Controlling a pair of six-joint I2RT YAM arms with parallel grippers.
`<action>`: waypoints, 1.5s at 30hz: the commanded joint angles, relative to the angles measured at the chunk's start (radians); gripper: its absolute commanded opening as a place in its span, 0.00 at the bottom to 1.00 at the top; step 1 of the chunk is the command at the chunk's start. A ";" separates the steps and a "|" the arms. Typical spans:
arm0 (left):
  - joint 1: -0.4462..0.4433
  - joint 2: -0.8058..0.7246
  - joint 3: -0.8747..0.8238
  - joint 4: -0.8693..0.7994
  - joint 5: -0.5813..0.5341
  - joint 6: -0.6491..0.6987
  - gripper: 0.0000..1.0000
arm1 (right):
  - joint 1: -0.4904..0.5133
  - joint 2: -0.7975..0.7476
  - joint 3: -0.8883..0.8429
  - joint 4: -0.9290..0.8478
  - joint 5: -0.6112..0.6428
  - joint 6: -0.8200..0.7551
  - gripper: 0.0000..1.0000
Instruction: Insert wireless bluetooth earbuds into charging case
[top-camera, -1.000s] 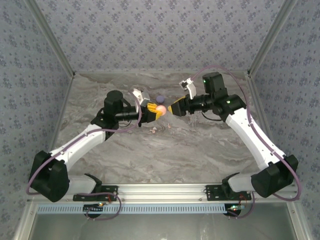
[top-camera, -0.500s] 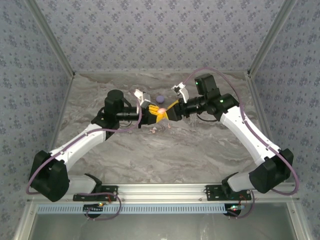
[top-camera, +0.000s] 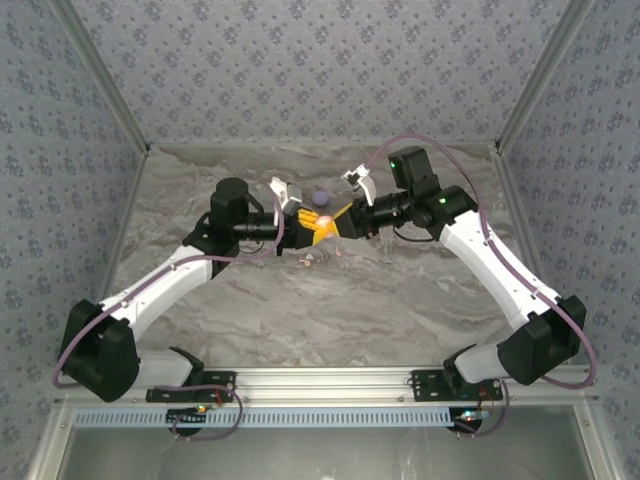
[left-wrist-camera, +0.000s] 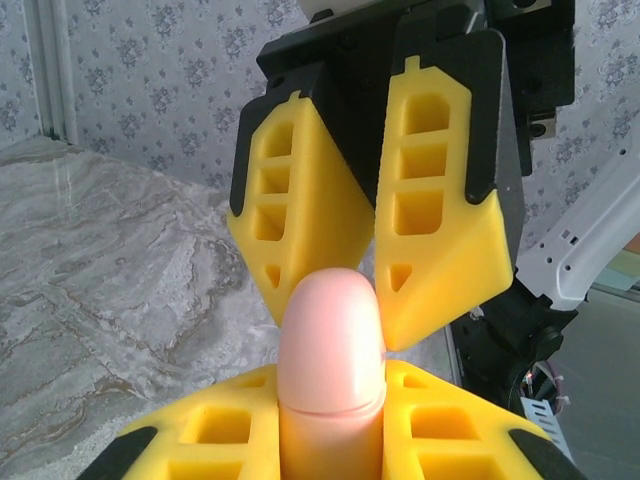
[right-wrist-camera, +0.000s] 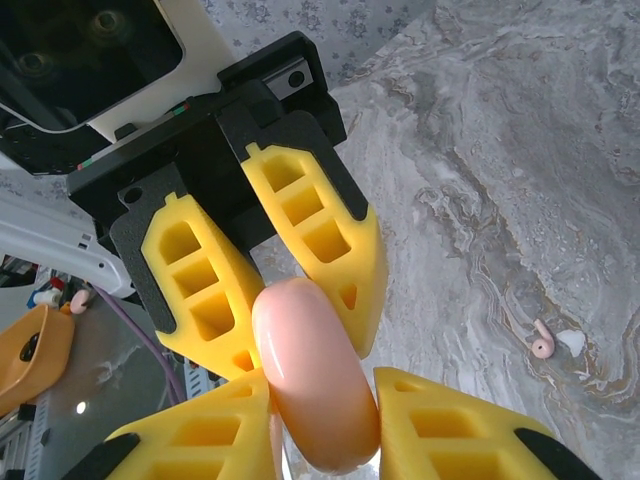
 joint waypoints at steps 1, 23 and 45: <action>-0.009 0.014 0.044 -0.007 0.007 -0.002 0.15 | 0.008 -0.004 0.036 -0.006 -0.017 0.004 0.24; -0.010 0.052 0.076 -0.054 -0.008 -0.021 0.34 | 0.003 -0.021 0.039 -0.010 -0.004 0.002 0.20; -0.026 -0.020 0.036 -0.057 0.064 0.114 0.03 | -0.035 -0.003 0.013 0.014 0.143 0.070 0.34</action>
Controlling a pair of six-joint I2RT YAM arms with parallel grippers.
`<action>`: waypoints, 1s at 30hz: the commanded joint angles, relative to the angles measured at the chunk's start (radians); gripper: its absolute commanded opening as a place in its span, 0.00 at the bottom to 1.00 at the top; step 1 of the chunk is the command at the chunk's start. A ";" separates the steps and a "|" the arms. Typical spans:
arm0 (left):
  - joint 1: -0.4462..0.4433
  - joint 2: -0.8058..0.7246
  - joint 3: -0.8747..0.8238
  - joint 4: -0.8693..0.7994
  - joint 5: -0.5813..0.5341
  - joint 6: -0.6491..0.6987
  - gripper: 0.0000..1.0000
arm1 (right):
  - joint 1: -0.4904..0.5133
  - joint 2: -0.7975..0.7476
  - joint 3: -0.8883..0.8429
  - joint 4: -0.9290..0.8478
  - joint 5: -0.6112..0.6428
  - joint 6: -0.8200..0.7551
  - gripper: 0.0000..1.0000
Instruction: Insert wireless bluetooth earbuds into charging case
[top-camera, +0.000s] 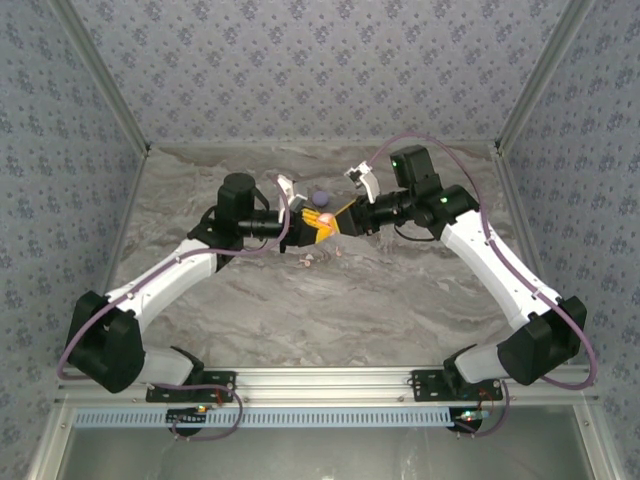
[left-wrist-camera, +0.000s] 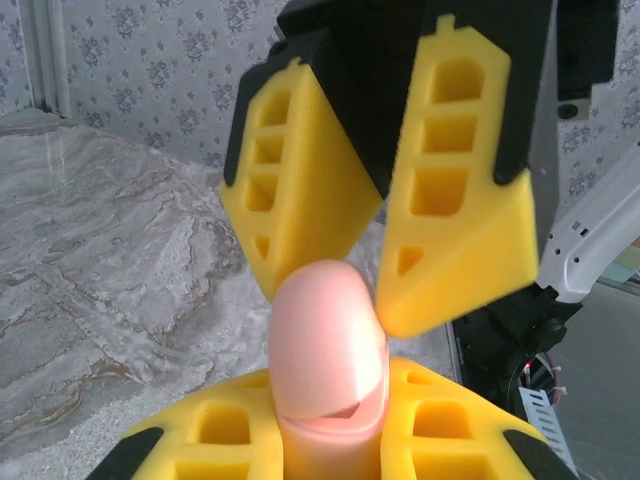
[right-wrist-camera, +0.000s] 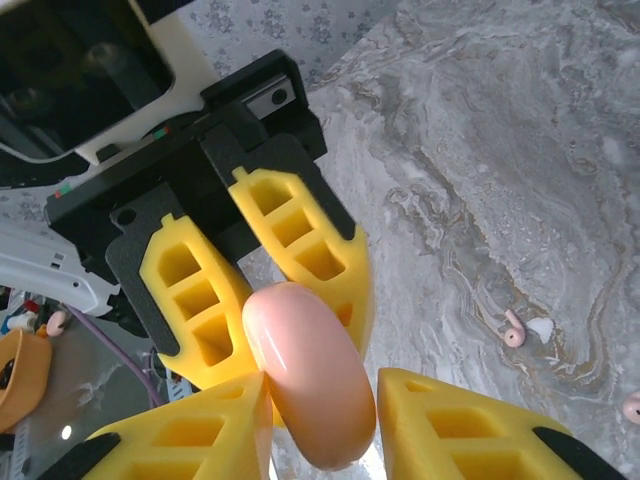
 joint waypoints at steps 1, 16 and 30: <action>-0.024 -0.067 -0.010 0.016 0.063 0.082 0.03 | -0.018 0.000 0.011 0.011 0.074 0.029 0.35; -0.030 -0.077 -0.030 0.040 -0.002 0.081 0.04 | -0.007 0.027 0.033 -0.031 0.074 0.016 0.49; -0.026 -0.048 -0.028 0.025 -0.057 0.061 0.04 | -0.004 -0.003 0.036 -0.034 0.067 0.001 0.59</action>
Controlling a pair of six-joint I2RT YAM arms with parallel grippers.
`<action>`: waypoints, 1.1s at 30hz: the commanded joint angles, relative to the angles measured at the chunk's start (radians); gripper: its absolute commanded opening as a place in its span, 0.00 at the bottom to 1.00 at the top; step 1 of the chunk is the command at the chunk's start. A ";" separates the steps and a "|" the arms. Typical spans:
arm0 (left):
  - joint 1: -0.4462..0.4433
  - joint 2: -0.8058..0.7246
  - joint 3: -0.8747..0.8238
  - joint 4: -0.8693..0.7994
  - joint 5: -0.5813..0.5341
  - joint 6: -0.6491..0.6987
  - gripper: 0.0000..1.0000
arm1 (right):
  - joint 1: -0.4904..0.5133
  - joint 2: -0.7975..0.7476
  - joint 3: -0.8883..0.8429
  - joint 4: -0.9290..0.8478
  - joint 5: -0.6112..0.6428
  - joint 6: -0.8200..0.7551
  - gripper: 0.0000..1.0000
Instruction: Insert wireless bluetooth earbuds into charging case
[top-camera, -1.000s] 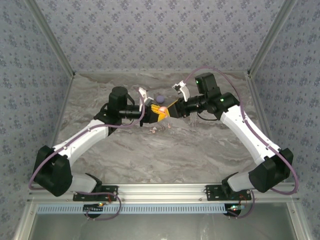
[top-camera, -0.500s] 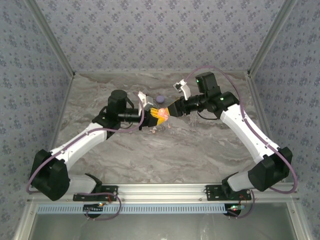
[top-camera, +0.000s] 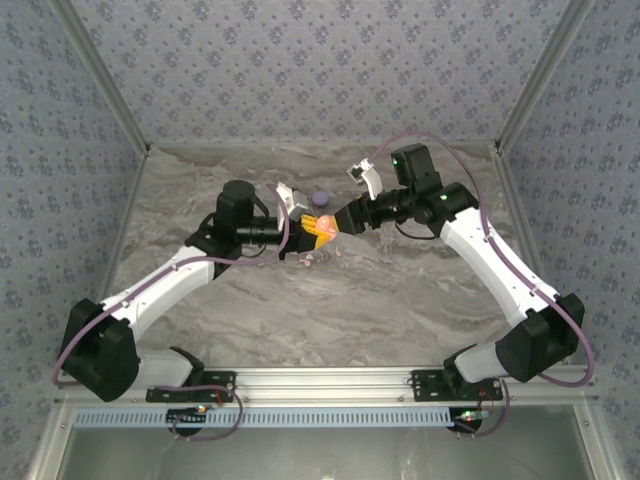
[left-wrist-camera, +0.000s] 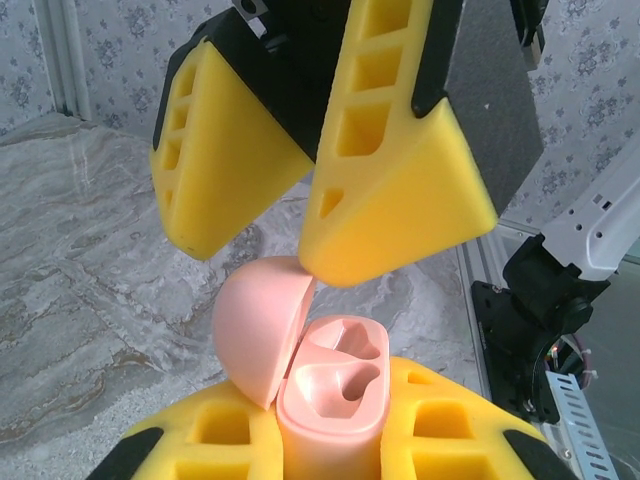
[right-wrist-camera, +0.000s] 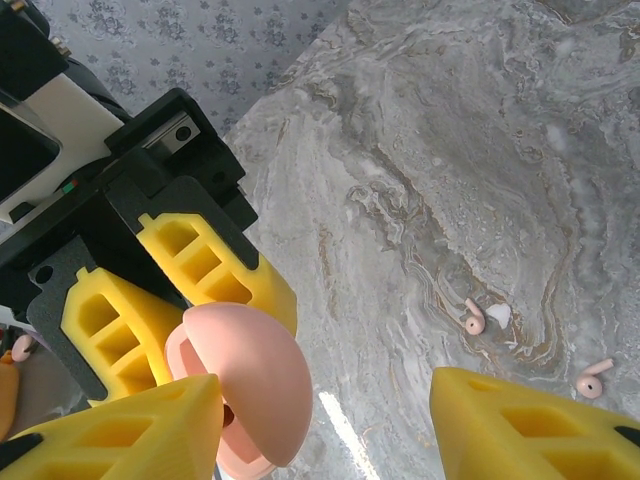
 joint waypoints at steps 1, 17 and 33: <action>-0.006 -0.006 0.017 0.037 -0.003 -0.002 0.04 | 0.006 -0.019 0.023 -0.019 0.005 -0.013 0.59; 0.000 0.001 0.028 0.045 0.005 -0.017 0.05 | 0.026 0.004 0.020 -0.044 -0.072 -0.054 0.60; 0.000 0.009 0.035 0.033 0.017 -0.024 0.06 | 0.043 0.023 0.033 -0.035 -0.077 -0.055 0.27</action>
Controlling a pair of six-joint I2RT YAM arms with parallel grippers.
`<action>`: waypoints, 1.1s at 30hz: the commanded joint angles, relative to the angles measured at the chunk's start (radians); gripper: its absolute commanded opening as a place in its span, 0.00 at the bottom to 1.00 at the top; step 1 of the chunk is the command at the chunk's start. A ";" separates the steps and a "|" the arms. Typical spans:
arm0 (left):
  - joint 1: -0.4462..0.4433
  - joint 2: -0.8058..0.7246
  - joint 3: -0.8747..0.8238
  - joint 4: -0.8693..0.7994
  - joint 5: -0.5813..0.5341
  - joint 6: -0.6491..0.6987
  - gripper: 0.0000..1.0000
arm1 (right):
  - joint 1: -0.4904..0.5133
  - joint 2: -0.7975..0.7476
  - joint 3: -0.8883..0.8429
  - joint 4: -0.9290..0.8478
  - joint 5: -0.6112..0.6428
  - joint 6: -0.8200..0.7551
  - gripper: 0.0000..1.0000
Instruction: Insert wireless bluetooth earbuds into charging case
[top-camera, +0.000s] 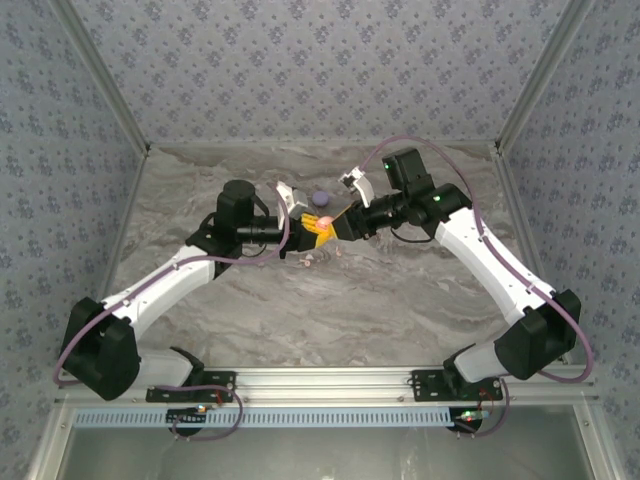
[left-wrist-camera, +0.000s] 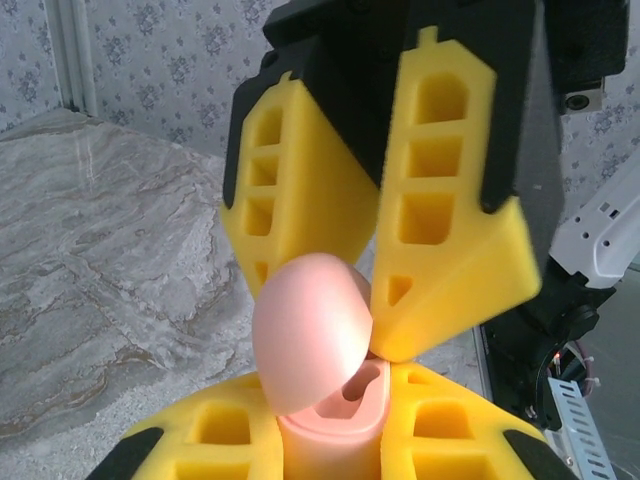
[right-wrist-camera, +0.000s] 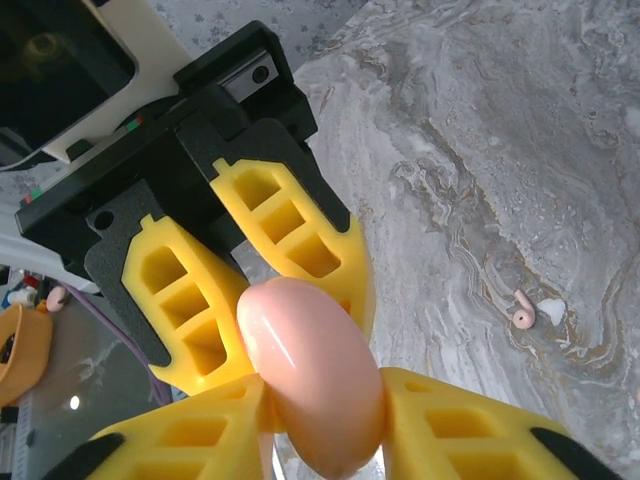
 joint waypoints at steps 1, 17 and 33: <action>-0.002 0.001 0.034 0.019 0.028 -0.002 0.06 | 0.001 0.008 0.032 0.001 -0.015 0.005 0.26; 0.001 0.004 0.019 0.019 -0.012 -0.014 0.28 | 0.000 -0.013 0.041 0.000 -0.022 0.006 0.22; 0.001 0.024 0.037 0.008 -0.007 -0.033 0.38 | -0.002 -0.021 0.040 0.000 -0.019 0.005 0.20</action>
